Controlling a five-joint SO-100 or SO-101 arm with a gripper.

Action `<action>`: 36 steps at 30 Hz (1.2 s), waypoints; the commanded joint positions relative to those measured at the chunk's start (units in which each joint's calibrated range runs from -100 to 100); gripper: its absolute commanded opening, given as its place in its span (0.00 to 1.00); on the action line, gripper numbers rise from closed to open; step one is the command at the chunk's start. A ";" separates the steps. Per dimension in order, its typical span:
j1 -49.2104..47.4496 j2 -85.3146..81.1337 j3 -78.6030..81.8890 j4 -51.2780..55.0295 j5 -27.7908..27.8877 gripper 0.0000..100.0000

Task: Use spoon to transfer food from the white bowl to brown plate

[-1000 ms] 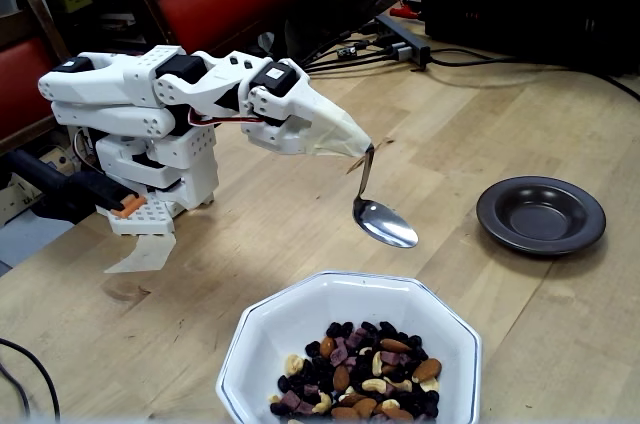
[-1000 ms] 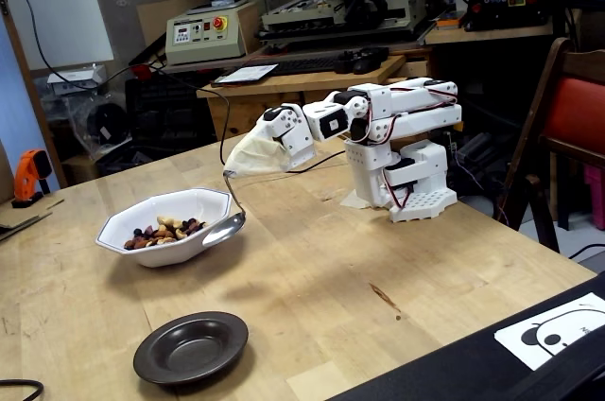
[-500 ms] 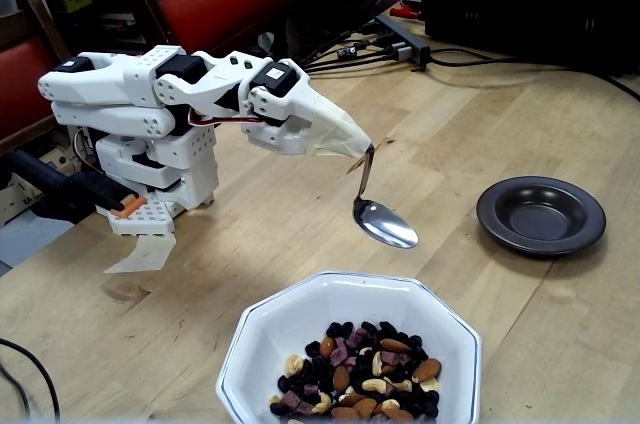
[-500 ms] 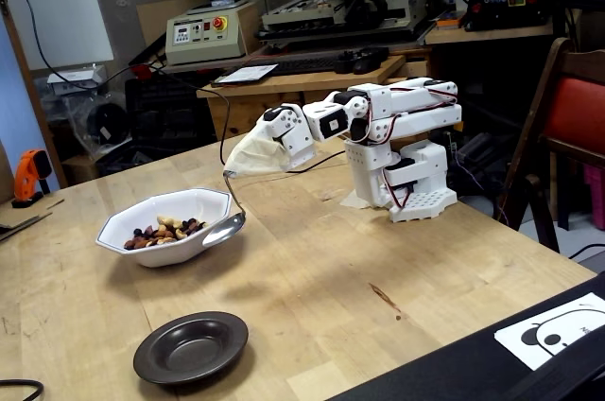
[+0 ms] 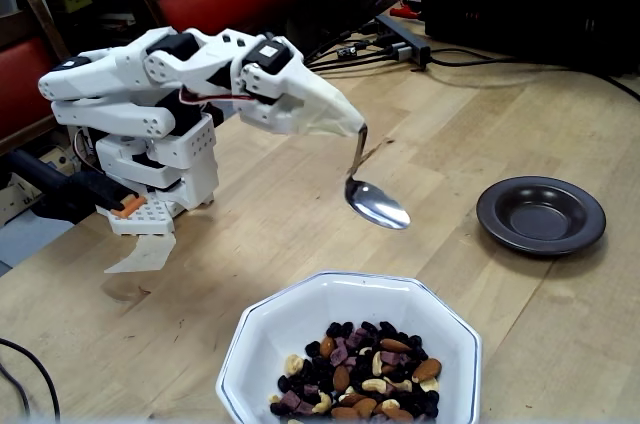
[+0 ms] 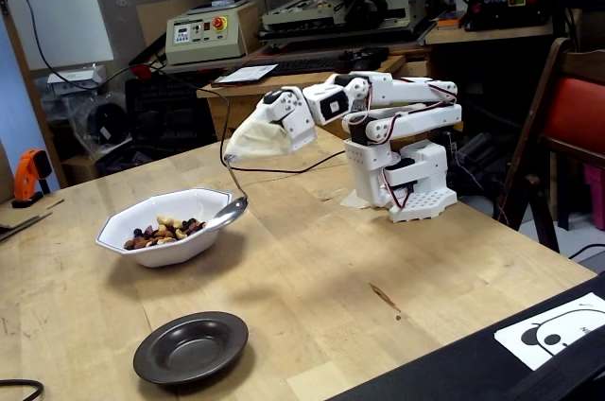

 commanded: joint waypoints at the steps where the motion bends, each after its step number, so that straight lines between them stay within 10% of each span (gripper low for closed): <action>1: -0.05 0.17 -11.14 7.88 -0.15 0.04; 36: 18.02 39.28 -36.89 3.14 -0.20 0.04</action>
